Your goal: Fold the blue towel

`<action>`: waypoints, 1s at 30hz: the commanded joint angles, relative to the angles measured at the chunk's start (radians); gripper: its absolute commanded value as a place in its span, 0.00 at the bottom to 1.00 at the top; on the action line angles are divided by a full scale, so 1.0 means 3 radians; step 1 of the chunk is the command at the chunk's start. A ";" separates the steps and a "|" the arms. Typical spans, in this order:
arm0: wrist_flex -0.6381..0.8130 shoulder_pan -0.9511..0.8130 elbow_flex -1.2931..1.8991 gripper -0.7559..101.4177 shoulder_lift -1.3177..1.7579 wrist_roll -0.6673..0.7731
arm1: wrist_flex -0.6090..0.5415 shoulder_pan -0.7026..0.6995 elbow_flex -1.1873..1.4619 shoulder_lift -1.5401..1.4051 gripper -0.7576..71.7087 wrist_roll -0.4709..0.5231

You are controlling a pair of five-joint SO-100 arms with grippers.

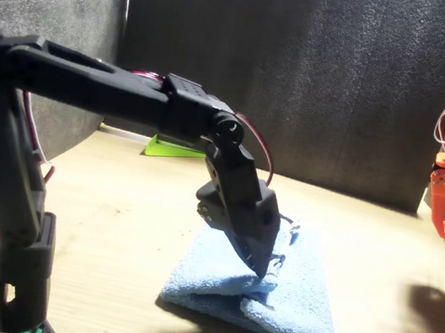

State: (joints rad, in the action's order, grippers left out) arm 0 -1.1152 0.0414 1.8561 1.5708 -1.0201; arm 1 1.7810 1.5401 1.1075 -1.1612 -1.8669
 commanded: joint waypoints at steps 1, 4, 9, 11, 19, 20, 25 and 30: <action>0.0194 0.0092 -0.0112 0.00 -0.0189 0.0041 | 0.0092 0.0015 -0.0097 -0.0302 0.01 0.0015; 0.0343 0.0087 -0.0205 0.00 -0.0389 0.0235 | 0.0097 -0.0020 -0.0097 -0.0307 0.01 0.0051; 0.0337 0.0072 -0.0358 0.00 -0.0542 0.0516 | 0.0097 -0.0159 -0.0097 -0.0327 0.01 0.0128; 0.0286 0.0046 -0.0419 0.00 -0.0578 0.0603 | 0.0097 -0.0199 -0.0097 -0.0353 0.01 0.0148; 0.0123 0.0194 -0.0701 0.00 -0.0793 0.0455 | 0.0128 -0.0256 -0.0097 -0.0419 0.01 0.0179; 0.0026 0.0169 -0.0828 0.00 -0.0844 0.0353 | 0.0128 -0.0251 -0.0097 -0.0399 0.01 0.0179; -0.1110 -0.0235 -0.2337 0.02 -0.1447 -0.0107 | 0.0133 -0.0143 -0.0097 -0.0348 0.01 0.0092; -0.2255 -0.0772 -0.4525 0.06 -0.2275 -0.0532 | 0.0225 0.0036 -0.0097 -0.0394 0.01 0.0000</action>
State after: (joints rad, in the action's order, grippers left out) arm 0 -1.6045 -0.1058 0.9388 0.9741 -1.1014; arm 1 1.8178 1.5171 1.1060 -1.2149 -1.8408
